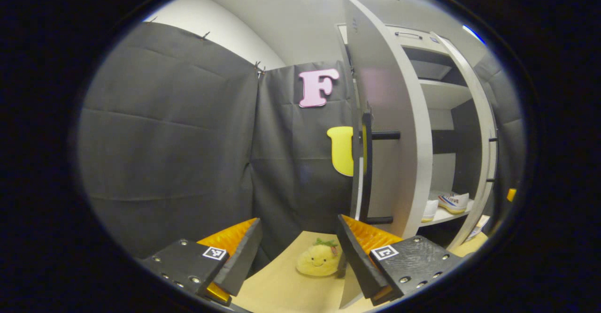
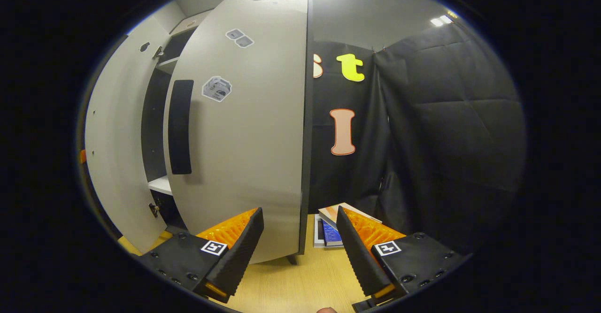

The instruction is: Grab one shoe with the right hand and put it into the shoe cabinet, grab the other shoe with the left hand and put it into the shoe cabinet; then close the right door with the right hand and the left door with the left hand.

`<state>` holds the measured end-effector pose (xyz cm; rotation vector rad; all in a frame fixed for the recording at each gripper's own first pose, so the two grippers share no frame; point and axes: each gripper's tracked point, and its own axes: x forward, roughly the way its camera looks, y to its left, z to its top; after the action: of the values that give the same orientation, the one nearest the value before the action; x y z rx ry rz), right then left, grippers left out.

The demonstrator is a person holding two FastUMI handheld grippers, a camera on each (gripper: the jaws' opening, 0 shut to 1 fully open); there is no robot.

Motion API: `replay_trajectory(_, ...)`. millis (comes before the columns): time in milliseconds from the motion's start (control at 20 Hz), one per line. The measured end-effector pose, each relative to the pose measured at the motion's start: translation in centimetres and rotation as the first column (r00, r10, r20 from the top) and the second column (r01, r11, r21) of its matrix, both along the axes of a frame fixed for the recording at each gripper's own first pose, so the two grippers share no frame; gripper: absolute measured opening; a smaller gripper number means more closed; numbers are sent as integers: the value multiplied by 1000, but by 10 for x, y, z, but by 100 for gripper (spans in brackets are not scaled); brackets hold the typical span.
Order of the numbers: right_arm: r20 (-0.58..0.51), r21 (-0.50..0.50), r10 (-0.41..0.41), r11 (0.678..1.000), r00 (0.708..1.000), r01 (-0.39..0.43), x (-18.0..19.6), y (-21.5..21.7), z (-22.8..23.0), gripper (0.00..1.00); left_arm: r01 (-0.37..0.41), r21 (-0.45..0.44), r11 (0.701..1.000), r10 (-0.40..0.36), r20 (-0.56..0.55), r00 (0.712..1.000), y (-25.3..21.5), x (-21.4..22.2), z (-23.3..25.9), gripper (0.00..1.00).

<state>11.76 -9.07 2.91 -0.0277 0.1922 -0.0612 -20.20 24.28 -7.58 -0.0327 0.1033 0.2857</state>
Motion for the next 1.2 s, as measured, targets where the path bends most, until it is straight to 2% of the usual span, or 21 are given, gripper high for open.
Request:
replay_trajectory(300,3,5,-3,1000,1000,3,2,-1,0,98,75,-13,997,-75,-18,997,-41,18,-7,95)
replay_trajectory(400,2,-3,-8,1000,1000,8,0,-5,-1,98,110,-45,993,-111,-17,994,-60,27,-11,94)
replay_trajectory(600,-5,-22,-42,999,999,41,-7,-27,-3,98,186,-64,981,-186,5,983,-106,43,-8,93)
replay_trajectory(850,-21,-26,-110,994,994,109,-14,-65,-10,98,278,-42,960,-278,4,961,-158,91,-7,94)
replay_trajectory(1000,-21,-21,-136,990,990,136,-16,-80,-13,98,264,-11,965,-264,-4,965,-168,88,-10,93)
replay_trajectory(1200,-25,-8,-131,991,991,131,-16,-82,-17,98,268,-39,963,-268,-4,963,-166,87,-12,95)
